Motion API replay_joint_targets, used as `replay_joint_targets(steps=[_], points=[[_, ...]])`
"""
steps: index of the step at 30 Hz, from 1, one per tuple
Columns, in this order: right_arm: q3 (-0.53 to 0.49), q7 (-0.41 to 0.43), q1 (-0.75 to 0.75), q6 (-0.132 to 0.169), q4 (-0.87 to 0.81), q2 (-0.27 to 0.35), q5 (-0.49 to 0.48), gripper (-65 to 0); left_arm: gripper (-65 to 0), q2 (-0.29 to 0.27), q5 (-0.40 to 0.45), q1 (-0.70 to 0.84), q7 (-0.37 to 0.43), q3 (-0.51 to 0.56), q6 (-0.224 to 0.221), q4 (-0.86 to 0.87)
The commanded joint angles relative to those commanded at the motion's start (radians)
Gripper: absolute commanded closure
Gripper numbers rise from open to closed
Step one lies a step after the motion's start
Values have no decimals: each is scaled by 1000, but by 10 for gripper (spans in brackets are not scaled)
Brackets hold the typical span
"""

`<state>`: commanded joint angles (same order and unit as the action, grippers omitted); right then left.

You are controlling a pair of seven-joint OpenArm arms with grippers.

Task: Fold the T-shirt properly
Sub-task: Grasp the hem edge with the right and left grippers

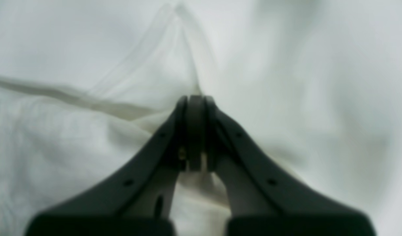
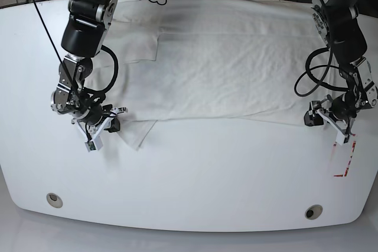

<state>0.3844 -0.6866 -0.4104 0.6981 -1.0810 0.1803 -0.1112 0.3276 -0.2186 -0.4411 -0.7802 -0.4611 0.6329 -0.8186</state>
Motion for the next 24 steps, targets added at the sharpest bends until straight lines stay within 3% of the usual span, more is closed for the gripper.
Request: replay_joint_targets(steps=[3,13,24], points=[[0,0,0,0,0,2,0,0,-444,-2,2,-12,0,5,0,18],[0,0,-2,0,-6,3,0,0,-40,-18,3,-14,78,5,-2,0],[-60,-2,0,0,-94,31,54,0,-29,-17,-3,28,75,3,6,-176]])
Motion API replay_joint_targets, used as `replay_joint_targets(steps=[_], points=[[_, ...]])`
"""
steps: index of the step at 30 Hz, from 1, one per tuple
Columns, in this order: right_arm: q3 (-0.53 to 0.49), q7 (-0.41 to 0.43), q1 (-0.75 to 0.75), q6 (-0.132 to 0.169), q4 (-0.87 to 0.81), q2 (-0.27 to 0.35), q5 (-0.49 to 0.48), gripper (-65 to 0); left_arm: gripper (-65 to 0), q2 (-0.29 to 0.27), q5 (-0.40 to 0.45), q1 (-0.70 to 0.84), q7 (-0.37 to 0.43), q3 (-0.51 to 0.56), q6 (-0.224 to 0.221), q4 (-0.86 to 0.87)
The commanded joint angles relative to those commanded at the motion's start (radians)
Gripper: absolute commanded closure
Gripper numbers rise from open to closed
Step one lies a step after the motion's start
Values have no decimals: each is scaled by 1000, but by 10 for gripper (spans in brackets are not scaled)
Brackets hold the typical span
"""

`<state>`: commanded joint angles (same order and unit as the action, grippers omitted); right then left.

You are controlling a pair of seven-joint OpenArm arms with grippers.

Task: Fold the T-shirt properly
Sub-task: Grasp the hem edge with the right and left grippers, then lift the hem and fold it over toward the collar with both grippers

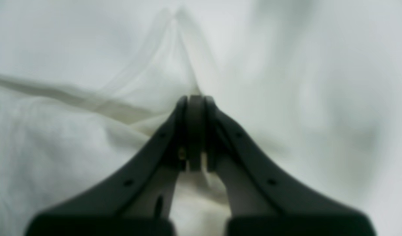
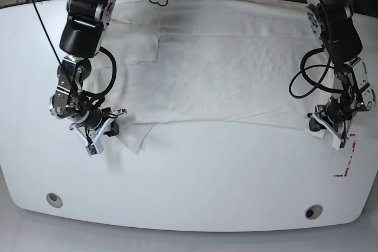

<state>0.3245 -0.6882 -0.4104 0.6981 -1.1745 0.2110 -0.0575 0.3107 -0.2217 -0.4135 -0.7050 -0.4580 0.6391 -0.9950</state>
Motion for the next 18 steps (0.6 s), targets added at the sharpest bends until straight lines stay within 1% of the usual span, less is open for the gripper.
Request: replay_joint_targets(steps=[7,12,18], points=[[3,-64,34,0,-114,6,9,0,-29,0,-2,43,-44,-5,2,-146],[3,-112,71,0,-218,6,12,0,-29,0,-2,100,-51,-5,5,-236],[3,-180,114,0,-341,5,8,0,-29,-3,-2,157,-51,-5,55,-315]])
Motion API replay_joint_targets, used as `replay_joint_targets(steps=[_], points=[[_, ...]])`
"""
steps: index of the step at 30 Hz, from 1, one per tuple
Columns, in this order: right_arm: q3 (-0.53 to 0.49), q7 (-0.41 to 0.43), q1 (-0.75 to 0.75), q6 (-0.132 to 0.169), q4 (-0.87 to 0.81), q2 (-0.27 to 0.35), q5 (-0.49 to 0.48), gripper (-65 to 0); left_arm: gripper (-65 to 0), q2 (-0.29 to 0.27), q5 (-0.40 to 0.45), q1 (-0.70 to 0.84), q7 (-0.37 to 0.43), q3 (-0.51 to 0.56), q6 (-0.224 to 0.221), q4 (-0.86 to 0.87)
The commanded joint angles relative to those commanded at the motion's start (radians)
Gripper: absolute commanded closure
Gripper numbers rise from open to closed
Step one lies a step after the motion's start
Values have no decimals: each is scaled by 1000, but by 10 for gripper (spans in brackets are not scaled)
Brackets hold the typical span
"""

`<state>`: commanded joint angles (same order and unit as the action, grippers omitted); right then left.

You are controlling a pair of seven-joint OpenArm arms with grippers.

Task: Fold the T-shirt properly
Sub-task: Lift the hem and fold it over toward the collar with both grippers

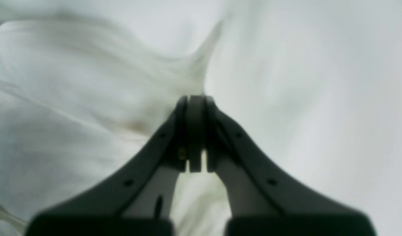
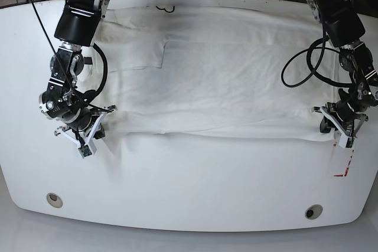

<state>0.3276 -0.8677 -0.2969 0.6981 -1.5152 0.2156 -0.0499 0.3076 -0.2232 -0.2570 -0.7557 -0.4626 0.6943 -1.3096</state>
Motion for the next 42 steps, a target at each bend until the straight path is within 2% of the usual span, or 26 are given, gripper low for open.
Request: replay_joint_targets(steps=[5,9,17,28,37,42], points=[[2,-46,44,0,-107,-5,0,0,-29,0,0,32,0,-3,4,-34],[2,-95,95,0,-186,-8,0,0,-29,0,0,71,0,-48,4,-71],[2,-121,204,0,-305,-11,0,0,-29,0,0,155,-11,-92,4,-141],[6,-167,328,0,-431,-32,-2,0,-31,0,2,201,-219,-155,4,-207],[74,-172,399,0,-451,-68,-2,0,-31,2,6,226,-420,-221,4,-252],[83,-172,422,0,-451,-74,-2,0,-31,2,2,259,-468,-229,4,-305]])
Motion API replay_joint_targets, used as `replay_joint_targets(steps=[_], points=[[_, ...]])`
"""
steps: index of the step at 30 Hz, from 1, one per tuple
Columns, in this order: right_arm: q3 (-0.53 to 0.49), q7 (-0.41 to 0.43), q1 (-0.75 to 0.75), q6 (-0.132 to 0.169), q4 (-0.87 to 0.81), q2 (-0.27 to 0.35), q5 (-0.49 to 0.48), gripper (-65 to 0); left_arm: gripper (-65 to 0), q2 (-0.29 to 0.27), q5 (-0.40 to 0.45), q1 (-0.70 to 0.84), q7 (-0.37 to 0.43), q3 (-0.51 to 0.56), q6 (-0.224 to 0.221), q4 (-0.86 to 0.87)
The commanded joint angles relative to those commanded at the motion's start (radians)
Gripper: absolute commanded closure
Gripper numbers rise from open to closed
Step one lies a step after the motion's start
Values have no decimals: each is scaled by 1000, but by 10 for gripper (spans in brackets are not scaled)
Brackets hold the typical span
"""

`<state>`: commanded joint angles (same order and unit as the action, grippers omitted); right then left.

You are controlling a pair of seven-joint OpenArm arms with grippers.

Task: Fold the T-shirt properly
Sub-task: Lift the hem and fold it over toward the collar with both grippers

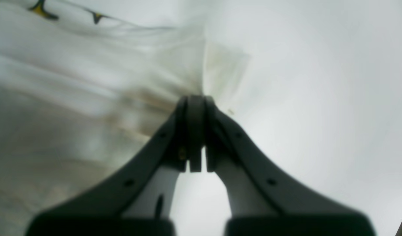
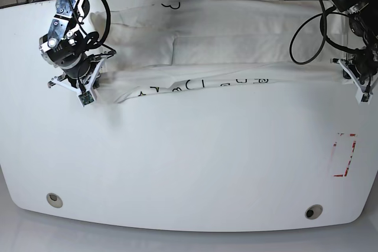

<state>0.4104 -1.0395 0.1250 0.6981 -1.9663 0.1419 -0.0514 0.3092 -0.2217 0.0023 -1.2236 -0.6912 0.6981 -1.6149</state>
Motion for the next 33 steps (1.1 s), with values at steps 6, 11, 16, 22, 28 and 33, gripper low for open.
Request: replay_joint_targets(steps=[6,11,16,22,28,33], points=[[6,0,18,0,-2,-14,0,0,-31,0,0,38,-69,0,0,-86],[6,0,38,0,-15,-20,2,0,-31,0,0,48,-135,0,0,-166],[6,0,54,0,-35,-21,2,0,-31,0,0,83,-166,0,0,-216],[6,0,57,0,-35,-21,2,0,-31,0,5,100,-166,3,0,-226],[5,0,75,0,-35,-21,2,0,-31,2,0,146,-166,6,0,-226],[3,0,81,0,-35,-21,2,0,-32,0,0,180,-166,8,0,-226]])
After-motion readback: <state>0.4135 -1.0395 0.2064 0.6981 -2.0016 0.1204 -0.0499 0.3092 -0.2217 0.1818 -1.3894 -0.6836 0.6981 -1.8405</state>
